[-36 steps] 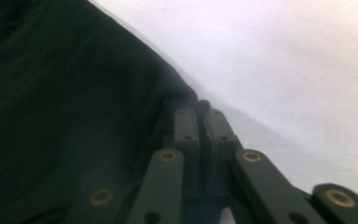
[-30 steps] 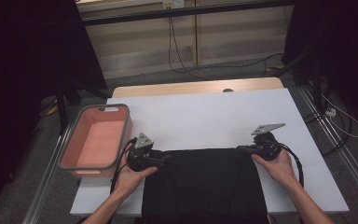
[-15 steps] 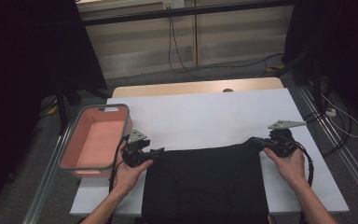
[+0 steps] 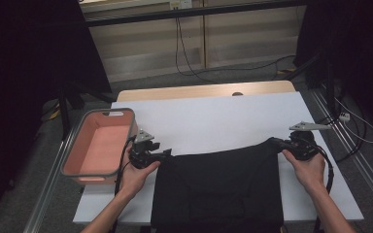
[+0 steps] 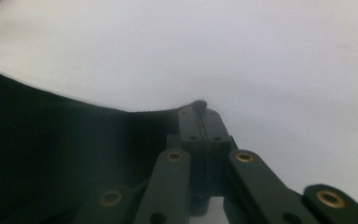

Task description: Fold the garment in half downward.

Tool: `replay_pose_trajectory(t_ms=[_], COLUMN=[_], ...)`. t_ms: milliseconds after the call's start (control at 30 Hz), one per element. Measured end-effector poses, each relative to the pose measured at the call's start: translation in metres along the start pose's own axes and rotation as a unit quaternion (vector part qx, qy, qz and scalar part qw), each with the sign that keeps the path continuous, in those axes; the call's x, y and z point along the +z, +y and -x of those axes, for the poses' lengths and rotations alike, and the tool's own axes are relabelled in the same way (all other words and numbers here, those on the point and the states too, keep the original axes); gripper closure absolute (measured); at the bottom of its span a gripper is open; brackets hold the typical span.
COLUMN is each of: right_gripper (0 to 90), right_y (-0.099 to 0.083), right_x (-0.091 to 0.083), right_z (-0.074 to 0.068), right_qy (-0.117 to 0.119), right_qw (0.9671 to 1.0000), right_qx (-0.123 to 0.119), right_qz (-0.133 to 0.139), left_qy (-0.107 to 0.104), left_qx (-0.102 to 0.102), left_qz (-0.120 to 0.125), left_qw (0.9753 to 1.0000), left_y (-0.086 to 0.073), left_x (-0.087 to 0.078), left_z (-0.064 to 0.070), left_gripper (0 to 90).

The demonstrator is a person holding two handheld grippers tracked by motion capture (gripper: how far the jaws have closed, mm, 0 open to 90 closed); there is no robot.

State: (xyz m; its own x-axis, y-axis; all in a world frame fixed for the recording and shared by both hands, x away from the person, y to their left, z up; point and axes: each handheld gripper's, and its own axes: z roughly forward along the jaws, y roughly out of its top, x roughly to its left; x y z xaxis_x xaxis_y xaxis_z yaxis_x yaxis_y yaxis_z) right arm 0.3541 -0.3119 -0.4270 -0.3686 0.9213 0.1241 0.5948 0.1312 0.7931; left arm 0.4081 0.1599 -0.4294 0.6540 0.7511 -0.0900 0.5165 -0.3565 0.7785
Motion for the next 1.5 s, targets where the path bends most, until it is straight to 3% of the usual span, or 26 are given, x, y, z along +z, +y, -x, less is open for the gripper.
replay_pose_trajectory(t_ms=[100,300,400,467,567,633,700,900,1067,1167,1233,1400,1500], right_gripper=[89.7,89.7,89.7,89.7,89.6,89.7,89.6,89.6,89.6,89.6,89.6,89.6,89.6], right_y=[0.002,0.004,0.001,0.000,-0.001,-0.002,-0.002,-0.003,-0.003,-0.003,-0.003,-0.004,-0.003], right_x=[-0.003,-0.007,-0.005,-0.004,-0.005,-0.006,-0.005,-0.002,0.000,0.000,-0.001,-0.001,-0.001], right_z=[0.006,0.019,0.020,0.019,0.019,0.020,0.019,0.018,0.017,0.016,0.017,0.018,0.018], right_qy=[-0.011,-0.025,-0.027,-0.024,-0.024,-0.023,-0.022,-0.019,-0.017,-0.017,-0.017,-0.017,-0.019], right_qw=[0.9999,0.9993,0.9994,0.9995,0.9995,0.9995,0.9996,0.9997,0.9998,0.9998,0.9998,0.9998,0.9998], right_qx=[0.006,0.018,0.018,0.016,0.018,0.018,0.018,0.012,0.009,0.008,0.008,0.010,0.011], right_qz=[0.008,0.018,0.010,0.009,0.010,0.009,0.007,0.003,-0.002,-0.003,-0.001,-0.002,-0.001], left_qy=[-0.001,-0.010,-0.022,-0.019,-0.008,-0.002,-0.014,-0.018,-0.041,-0.053,-0.058,-0.057,-0.058], left_qx=[0.013,0.011,0.010,0.014,0.017,0.028,0.032,0.044,0.058,0.050,0.039,0.008,-0.002], left_qz=[-0.010,-0.018,-0.026,-0.041,-0.050,-0.063,-0.066,-0.064,-0.069,-0.072,-0.066,-0.023,-0.005], left_qw=[0.9999,0.9997,0.9994,0.9989,0.9986,0.9976,0.9972,0.9968,0.9951,0.9948,0.9954,0.9981,0.9983], left_y=[0.004,0.015,0.011,0.007,0.000,-0.004,-0.010,-0.010,-0.010,-0.009,-0.009,-0.002,0.000], left_x=[0.007,0.024,0.032,0.034,0.033,0.032,0.032,0.035,0.033,0.032,0.030,0.017,0.011], left_z=[0.000,0.000,0.002,0.002,0.002,0.003,0.006,0.008,0.015,0.016,0.014,0.008,0.005], left_gripper=[49.4,54.0,56.5,58.3,57.4,51.2,49.6,50.6,70.7,81.9,83.5,84.5,84.8])
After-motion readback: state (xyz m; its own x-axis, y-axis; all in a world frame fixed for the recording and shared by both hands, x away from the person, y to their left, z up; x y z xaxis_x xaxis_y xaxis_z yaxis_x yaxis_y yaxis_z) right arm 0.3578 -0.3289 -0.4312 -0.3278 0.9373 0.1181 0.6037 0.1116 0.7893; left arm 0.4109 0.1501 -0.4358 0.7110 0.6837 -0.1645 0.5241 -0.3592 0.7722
